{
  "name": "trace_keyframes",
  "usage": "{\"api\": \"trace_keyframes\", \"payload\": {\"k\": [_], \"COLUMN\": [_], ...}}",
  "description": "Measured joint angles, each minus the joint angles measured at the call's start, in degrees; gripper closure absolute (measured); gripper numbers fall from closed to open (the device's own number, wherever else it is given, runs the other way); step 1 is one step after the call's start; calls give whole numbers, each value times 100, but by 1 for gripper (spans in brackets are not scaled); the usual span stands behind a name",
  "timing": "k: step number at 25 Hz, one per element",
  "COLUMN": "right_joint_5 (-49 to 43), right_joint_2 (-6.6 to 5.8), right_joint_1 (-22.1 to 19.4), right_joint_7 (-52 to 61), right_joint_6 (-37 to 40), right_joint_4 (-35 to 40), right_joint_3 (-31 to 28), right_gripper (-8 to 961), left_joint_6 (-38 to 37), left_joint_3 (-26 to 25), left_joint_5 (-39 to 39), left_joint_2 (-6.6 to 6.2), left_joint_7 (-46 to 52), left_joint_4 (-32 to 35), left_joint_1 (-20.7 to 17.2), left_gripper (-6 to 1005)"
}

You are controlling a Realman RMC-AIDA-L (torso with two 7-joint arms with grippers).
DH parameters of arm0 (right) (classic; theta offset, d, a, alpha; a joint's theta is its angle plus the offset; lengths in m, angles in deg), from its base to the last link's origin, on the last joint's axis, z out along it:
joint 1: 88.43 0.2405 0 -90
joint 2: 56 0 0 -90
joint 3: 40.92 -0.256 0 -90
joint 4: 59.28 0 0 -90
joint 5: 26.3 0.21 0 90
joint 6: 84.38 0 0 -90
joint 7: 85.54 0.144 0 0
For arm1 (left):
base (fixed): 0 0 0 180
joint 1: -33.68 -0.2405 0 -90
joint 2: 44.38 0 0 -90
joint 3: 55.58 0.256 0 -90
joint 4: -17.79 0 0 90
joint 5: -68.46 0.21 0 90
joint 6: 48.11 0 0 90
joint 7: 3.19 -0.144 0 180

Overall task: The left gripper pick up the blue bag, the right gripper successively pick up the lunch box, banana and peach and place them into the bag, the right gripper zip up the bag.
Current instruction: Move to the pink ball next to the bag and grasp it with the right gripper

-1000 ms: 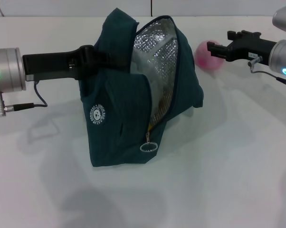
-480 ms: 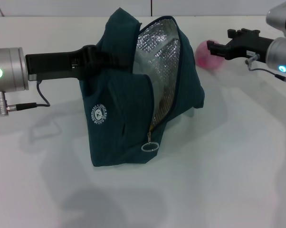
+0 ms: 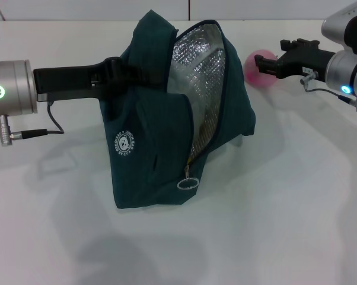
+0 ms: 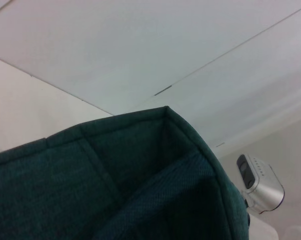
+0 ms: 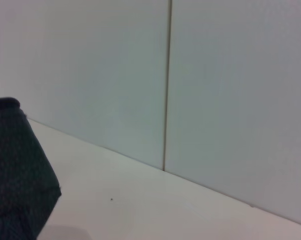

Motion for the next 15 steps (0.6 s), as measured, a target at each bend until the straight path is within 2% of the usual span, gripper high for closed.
{"api": "trace_keyframes", "payload": {"k": [7,15], "right_joint_5": [152,155], "right_joint_2": [2,2], "right_joint_1": [159,119], "right_joint_7": [-250,-277], "right_joint_6": [-147,-163], "right_joint_4": [-254,-293], "right_joint_3": [41,44], "right_gripper": [233,234], "left_joint_6": [0,2], "left_joint_3": [7,5], "left_joint_5": [1,1], "left_joint_2": [17,26], "left_joint_7": [0,-82], "left_joint_4": [0,-137], "left_joint_1": [46,170], "left_gripper": [972,972]}}
